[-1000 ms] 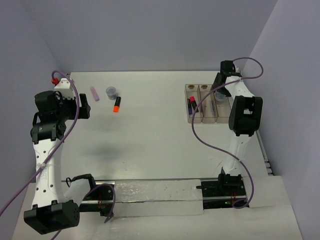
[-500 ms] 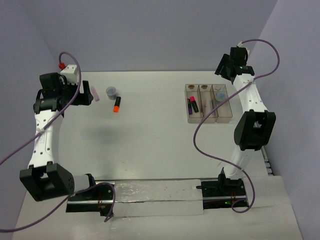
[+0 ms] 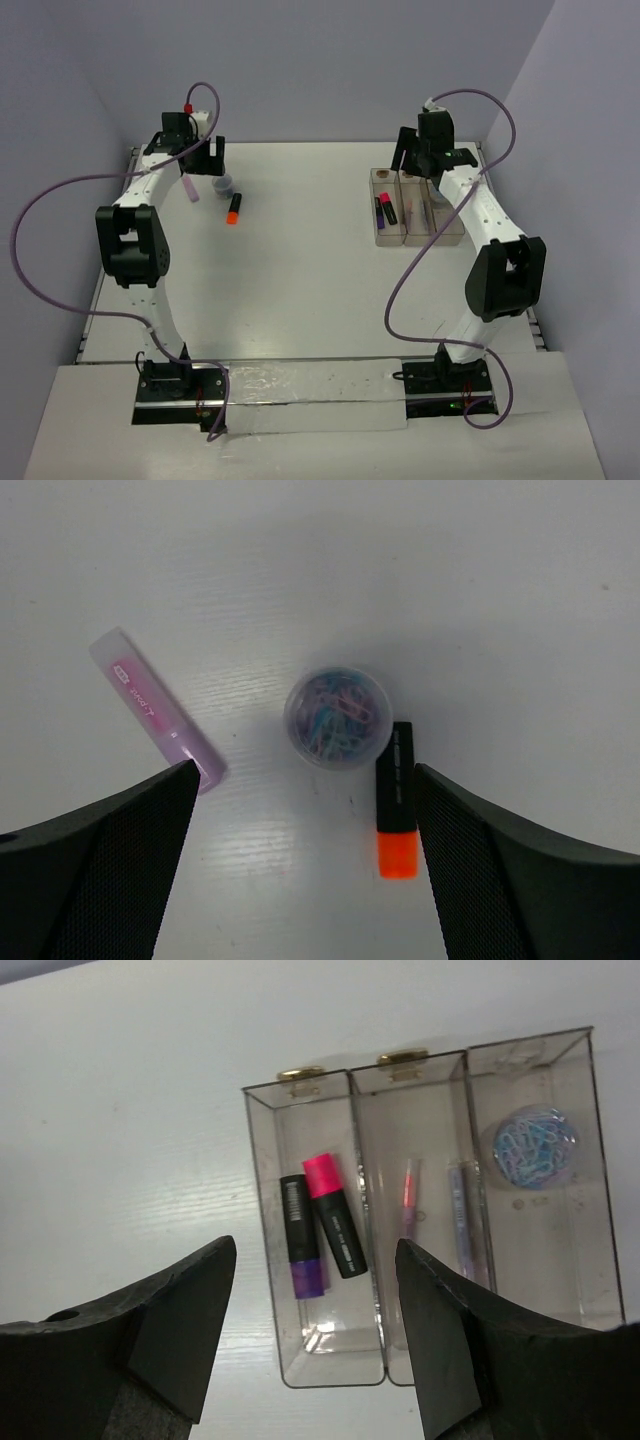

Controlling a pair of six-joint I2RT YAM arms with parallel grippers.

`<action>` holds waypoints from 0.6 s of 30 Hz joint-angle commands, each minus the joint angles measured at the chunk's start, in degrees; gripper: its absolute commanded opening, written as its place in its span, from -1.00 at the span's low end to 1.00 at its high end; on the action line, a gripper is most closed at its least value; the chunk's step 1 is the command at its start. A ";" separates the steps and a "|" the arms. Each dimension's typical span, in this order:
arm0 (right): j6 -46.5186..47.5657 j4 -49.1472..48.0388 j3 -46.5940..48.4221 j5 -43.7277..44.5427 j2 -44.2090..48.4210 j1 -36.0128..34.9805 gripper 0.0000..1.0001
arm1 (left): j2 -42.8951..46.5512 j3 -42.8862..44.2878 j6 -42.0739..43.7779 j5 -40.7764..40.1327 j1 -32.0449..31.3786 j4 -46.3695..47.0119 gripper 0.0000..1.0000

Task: Sort the stationery into containers
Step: Pick up the stationery from the center of the board.

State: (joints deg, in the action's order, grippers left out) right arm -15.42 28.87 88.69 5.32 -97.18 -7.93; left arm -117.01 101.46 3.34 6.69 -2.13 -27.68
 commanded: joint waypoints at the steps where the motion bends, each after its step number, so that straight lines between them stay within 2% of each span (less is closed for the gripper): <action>1: 1.61 -2.86 -1.13 0.48 5.13 -1.35 0.44 | -2.74 2.25 -2.82 -2.55 -0.14 7.88 0.90; 8: 2.33 -2.33 -2.40 0.56 6.07 -1.82 0.45 | -4.21 -5.47 -1.00 -1.71 -1.74 17.90 0.93; 18: 2.59 -1.89 -2.30 -0.14 5.86 -1.82 0.45 | -9.02 -7.14 -2.82 -2.91 -1.91 18.68 0.94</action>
State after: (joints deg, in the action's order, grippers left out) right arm -13.63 28.32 85.91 5.02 -93.97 -9.50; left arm -124.06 93.80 1.68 4.56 -3.81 -12.10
